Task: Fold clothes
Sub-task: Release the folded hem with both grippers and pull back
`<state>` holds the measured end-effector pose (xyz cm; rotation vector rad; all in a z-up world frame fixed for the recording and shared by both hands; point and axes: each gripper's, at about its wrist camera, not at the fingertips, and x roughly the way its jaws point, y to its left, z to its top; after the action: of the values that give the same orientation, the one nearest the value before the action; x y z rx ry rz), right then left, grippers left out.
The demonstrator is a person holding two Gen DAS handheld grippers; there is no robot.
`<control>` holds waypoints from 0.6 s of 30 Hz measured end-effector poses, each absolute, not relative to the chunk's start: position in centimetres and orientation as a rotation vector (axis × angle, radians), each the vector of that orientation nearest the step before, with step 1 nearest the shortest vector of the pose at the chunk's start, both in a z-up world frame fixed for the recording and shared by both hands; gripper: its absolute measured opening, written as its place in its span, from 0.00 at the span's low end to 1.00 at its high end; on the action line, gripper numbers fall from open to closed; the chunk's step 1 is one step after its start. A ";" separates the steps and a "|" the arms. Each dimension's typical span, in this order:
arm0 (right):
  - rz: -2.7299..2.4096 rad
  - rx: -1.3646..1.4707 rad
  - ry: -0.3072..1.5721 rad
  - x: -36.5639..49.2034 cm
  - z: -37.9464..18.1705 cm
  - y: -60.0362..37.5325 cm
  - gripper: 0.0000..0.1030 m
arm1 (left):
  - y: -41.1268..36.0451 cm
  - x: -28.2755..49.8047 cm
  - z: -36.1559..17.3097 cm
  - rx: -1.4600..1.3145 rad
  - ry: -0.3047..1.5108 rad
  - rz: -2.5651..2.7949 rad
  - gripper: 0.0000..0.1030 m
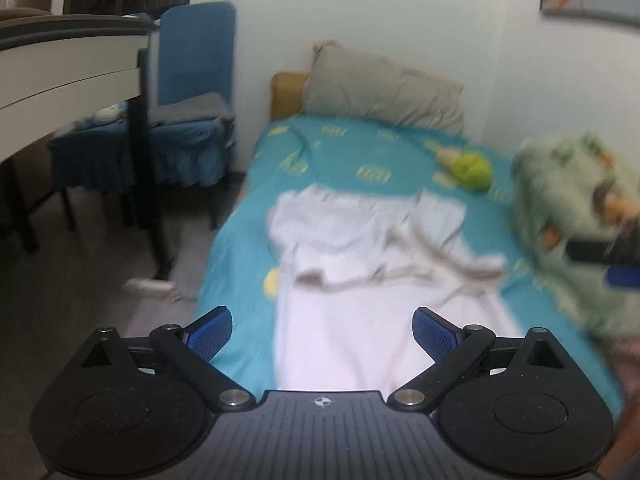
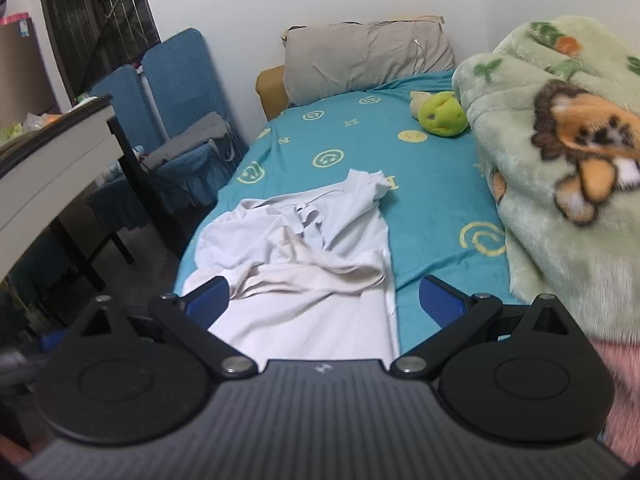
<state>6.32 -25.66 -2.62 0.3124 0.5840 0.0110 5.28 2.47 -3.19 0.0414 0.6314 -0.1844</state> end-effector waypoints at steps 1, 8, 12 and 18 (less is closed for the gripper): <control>0.009 0.314 0.597 6.0 -2.8 -25.3 1.00 | 2.3 4.9 -3.5 0.061 0.638 -0.171 0.95; 0.013 0.366 0.724 5.5 -5.1 -24.0 1.00 | 1.7 4.8 -4.8 0.061 0.708 -0.171 0.95; 0.027 0.485 0.795 6.1 -6.5 -24.6 1.00 | 2.2 5.9 -5.7 0.040 0.771 -0.161 0.95; 0.042 0.748 0.889 6.4 -9.2 -25.9 0.99 | 2.8 7.4 -6.9 0.002 0.864 -0.146 0.95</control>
<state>6.41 -25.89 -9.24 0.7482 0.8892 0.0424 7.36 2.85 -6.91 0.0020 0.8637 -0.1460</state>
